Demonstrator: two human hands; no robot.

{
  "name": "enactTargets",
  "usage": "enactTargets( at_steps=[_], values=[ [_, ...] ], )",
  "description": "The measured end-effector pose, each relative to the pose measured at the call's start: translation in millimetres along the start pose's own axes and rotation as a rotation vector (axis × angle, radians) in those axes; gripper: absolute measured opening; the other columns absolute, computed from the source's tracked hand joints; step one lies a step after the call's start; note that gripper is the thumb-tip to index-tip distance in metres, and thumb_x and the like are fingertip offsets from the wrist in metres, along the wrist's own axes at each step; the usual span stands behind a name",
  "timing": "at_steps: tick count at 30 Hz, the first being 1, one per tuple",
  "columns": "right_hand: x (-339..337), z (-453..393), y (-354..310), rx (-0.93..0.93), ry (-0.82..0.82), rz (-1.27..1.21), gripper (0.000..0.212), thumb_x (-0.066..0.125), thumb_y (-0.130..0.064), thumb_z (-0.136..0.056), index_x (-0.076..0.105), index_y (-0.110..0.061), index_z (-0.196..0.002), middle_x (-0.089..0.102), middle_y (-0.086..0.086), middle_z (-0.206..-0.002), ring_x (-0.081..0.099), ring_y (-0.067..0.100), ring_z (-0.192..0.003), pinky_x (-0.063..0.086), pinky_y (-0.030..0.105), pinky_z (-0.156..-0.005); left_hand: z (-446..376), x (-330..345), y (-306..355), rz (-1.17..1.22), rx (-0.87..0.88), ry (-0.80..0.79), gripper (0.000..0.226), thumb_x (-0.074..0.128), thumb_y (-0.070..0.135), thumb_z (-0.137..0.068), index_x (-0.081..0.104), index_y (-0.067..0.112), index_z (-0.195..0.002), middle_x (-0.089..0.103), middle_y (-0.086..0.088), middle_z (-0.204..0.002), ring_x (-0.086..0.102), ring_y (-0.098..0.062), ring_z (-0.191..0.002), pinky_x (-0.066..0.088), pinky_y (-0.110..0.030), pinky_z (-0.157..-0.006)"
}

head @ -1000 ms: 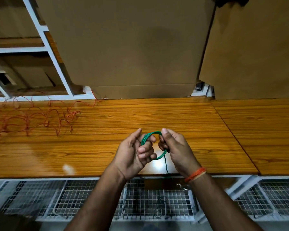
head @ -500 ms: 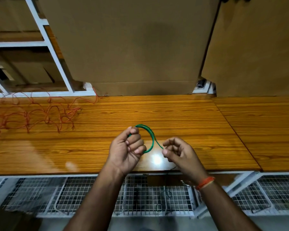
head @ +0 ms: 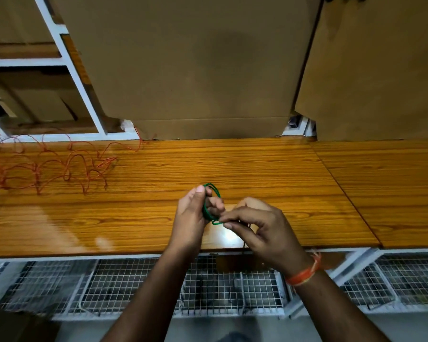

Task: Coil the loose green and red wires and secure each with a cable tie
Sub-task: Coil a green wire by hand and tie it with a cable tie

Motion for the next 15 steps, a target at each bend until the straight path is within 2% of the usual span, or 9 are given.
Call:
enactTargets(
  at_steps=[5,8,10,12,15],
  values=[
    [-9,-28,-13,-0.029,-0.005,0.097,0.020,0.076,-0.012,-0.091,0.074,-0.016,-0.110,0.066,-0.006,-0.093,0.062,0.007,-0.086,0.053,0.029,-0.071,11,13,2,-0.330,0.103,-0.129,0.034,0.037,0.023,-0.112,0.051,0.003,-0.089,0.048,0.002,-0.056,0.042,-0.011,-0.049,0.036,-0.023,-0.048],
    [-13,-38,-14,-0.024,-0.057,0.068,0.023,0.076,-0.010,-0.090,0.073,-0.016,-0.112,0.066,-0.006,-0.098,0.064,0.009,-0.087,0.054,0.032,-0.071,13,11,0,-0.277,0.058,-0.163,0.026,0.043,0.031,-0.102,0.051,0.013,-0.084,0.037,0.007,-0.057,0.028,-0.007,-0.049,0.021,-0.022,-0.046],
    [-15,-43,-10,-0.006,-0.068,0.019,0.025,0.076,-0.009,-0.090,0.073,-0.017,-0.113,0.060,-0.004,-0.105,0.061,0.014,-0.082,0.054,0.029,-0.070,17,10,1,-0.242,0.030,-0.171,0.031,0.043,0.034,-0.099,0.056,0.016,-0.078,0.034,0.008,-0.055,0.024,-0.007,-0.048,0.014,-0.027,-0.048],
    [-14,-44,-3,0.052,-0.059,-0.101,0.029,0.077,-0.008,-0.090,0.072,-0.017,-0.116,0.053,-0.001,-0.114,0.060,0.017,-0.077,0.054,0.028,-0.071,21,9,1,-0.233,0.002,-0.197,0.038,0.041,0.038,-0.099,0.059,0.012,-0.078,0.031,0.008,-0.053,0.022,-0.007,-0.046,0.012,-0.029,-0.049],
    [-5,-38,6,0.138,-0.026,-0.222,0.030,0.076,-0.015,-0.091,0.070,-0.018,-0.120,0.050,-0.003,-0.120,0.059,0.018,-0.075,0.056,0.040,-0.068,26,6,2,-0.176,-0.055,-0.271,0.036,0.046,0.038,-0.099,0.057,0.013,-0.075,0.026,0.007,-0.052,0.017,-0.007,-0.045,0.012,-0.025,-0.047]
  ],
)
Point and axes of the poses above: each hand's wrist, its own z-axis away from the middle knuckle, its own x-axis out of the palm, y = z × x, the point moved 6 cm from there along -z, towards the middle knuckle
